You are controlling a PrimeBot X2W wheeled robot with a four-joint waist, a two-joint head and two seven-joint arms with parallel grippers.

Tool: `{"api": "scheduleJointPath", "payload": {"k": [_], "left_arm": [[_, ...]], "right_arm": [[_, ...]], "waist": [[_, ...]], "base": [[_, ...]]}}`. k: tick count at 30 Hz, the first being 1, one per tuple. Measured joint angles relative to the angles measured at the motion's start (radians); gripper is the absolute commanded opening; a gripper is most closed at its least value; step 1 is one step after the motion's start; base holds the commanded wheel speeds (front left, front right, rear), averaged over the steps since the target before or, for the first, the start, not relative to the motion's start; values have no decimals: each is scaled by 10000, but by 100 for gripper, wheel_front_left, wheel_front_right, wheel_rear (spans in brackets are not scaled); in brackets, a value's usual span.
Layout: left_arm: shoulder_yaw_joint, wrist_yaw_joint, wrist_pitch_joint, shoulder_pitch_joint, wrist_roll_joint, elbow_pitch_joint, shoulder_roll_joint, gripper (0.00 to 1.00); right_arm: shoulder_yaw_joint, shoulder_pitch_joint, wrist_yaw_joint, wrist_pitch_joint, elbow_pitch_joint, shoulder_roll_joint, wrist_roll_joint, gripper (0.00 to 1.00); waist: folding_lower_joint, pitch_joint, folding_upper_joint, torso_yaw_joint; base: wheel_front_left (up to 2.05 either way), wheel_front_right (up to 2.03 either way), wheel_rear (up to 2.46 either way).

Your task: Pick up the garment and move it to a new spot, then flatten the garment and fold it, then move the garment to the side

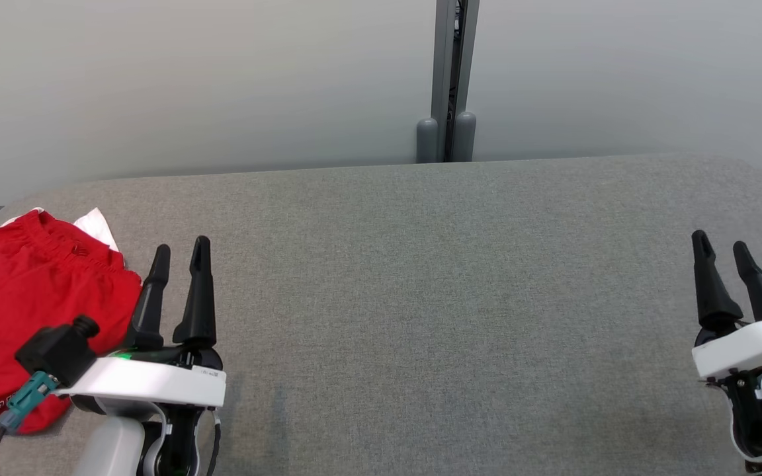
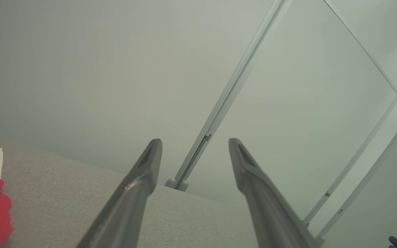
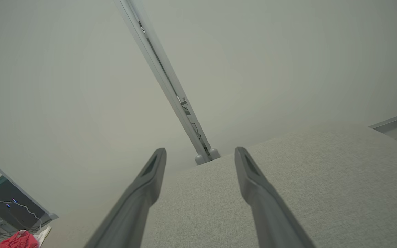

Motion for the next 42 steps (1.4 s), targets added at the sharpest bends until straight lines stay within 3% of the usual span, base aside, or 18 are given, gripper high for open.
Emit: {"api": "scheduleJointPath", "payload": {"k": [25, 42], "left_arm": [[-90, 309, 242, 179, 2452, 1076, 217, 100], [-54, 531, 240, 244, 3624, 1586, 259, 100]], "right_arm": [[548, 732, 12, -1179, 261, 353, -2715, 100], [750, 950, 13, -1847, 380, 556, -3973, 100]], "waist": [[0, -12, 0, -2], [0, -20, 0, 65]], "base": [[0, 0, 0], [0, 0, 0]]}}
